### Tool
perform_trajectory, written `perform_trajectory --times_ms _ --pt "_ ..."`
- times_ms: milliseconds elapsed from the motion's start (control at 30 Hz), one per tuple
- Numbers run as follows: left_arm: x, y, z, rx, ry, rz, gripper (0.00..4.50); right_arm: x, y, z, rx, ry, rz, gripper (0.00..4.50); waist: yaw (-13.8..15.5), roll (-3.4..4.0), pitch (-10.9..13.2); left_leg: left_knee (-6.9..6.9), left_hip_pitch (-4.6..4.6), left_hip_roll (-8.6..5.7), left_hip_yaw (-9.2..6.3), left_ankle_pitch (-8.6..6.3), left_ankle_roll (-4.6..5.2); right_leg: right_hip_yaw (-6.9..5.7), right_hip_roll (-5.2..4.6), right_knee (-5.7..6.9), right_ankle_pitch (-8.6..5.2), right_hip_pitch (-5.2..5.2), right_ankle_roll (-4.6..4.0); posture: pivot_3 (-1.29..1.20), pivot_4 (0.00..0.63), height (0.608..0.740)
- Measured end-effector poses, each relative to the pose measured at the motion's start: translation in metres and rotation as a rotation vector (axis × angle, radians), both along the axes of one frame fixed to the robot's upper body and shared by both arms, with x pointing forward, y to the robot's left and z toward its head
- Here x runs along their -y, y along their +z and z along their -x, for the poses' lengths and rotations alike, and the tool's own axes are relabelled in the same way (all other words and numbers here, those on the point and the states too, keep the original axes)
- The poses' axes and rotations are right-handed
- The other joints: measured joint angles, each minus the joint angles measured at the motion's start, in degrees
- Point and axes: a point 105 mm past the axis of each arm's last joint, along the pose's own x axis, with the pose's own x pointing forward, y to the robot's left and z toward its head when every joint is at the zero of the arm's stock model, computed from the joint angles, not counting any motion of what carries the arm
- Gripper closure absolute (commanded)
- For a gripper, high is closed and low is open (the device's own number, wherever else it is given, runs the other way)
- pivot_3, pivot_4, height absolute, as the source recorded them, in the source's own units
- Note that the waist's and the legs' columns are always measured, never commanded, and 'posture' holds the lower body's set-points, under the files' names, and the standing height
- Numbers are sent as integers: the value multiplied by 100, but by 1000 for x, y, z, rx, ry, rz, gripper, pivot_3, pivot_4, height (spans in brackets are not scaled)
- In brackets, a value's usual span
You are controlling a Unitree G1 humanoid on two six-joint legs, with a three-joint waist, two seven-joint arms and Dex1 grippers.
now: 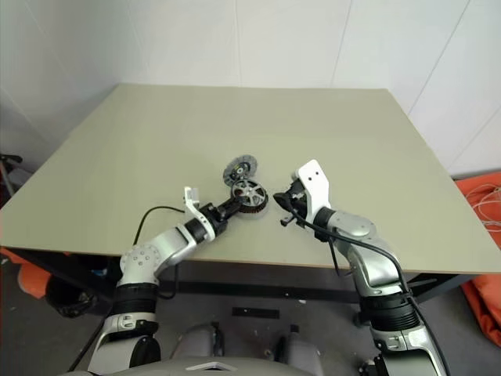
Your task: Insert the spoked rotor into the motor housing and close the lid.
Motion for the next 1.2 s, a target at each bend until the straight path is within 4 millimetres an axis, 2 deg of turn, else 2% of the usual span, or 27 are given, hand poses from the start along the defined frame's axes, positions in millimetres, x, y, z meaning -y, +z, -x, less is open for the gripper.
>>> perform_trajectory --times_ms 400,467,533,833,1100,1200 --pt "3 -1 1 -2 -16 3 4096 0 0 1 15 2 -3 4500 12 0 0 0 0 -1 0 0 1 0 0 0 -2 0 4 0 0 740" --pt "3 -1 1 -3 -15 1 3364 1 0 1 14 1 -2 4500 13 0 0 0 0 0 0 -1 1 0 0 0 -5 1 9 0 0 740" --pt "3 -1 1 -2 -18 1 2823 1 -1 0 12 -1 -2 4500 13 0 0 1 0 0 0 0 1 0 0 0 -6 1 10 0 0 740" --pt "6 13 0 49 -36 22 10 -1 1 0 23 2 -7 4500 18 2 -2 2 34 1 0 -6 10 -1 -1 1 -11 37 20 0 0 740" --pt "-11 17 7 56 2 6 10 -1 1 -1 26 2 -9 4500 -10 3 -2 0 8 3 -1 -1 3 -2 1 2 -10 8 18 0 0 740" --pt "-18 17 9 49 22 1 10 -1 1 -1 30 2 -10 4500 -5 3 -2 1 -4 0 -1 -1 3 -2 0 0 8 -1 -15 0 0 740"
